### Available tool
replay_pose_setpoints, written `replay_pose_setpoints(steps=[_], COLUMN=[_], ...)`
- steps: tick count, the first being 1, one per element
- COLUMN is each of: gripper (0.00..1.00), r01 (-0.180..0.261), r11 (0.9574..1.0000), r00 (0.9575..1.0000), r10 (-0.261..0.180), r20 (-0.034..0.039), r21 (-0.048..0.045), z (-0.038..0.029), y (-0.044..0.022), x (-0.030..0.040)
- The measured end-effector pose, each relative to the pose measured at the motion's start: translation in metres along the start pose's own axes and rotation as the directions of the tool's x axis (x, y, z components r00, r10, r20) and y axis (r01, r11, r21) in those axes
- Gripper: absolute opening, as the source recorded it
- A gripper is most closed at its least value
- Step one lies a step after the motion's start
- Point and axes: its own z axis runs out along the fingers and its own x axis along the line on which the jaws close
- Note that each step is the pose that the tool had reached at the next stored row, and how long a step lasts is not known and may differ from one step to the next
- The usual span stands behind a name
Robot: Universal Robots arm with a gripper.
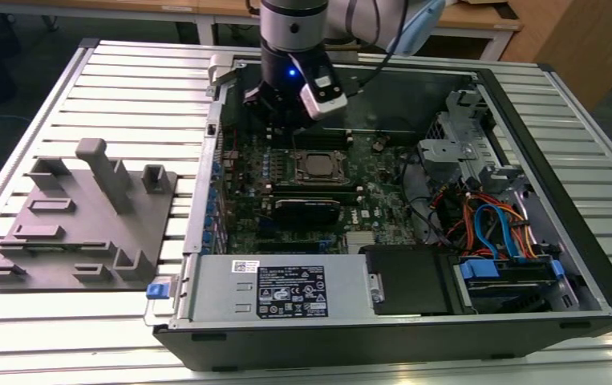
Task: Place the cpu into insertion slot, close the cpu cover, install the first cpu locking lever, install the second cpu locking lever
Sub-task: 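Install the first cpu locking lever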
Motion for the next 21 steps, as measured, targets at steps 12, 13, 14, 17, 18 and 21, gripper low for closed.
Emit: replay_pose_setpoints(steps=[12,13,14,17,18,21], gripper=[0.10,0.10,0.10,0.10,0.10,0.10], r01=[0.000,0.000,0.000,0.000,0.000,0.000], r11=[1.0000,1.0000,1.0000,1.0000,1.0000,1.0000], r00=[1.0000,1.0000,1.0000,1.0000,1.0000,1.0000], r10=[0.000,0.000,0.000,0.000,0.000,0.000], r20=[0.0000,0.0001,0.0005,0.0028,0.0030,0.0032], r21=[-0.0002,-0.0001,-0.0001,-0.0002,-0.0002,-0.0001], z=[0.0001,0.0001,0.0001,0.0001,0.0001,0.0000], y=[0.0070,0.0077,0.0081,0.0086,0.0091,0.0112], x=[0.0018,0.0020,0.0020,0.0031,0.0031,0.0032])
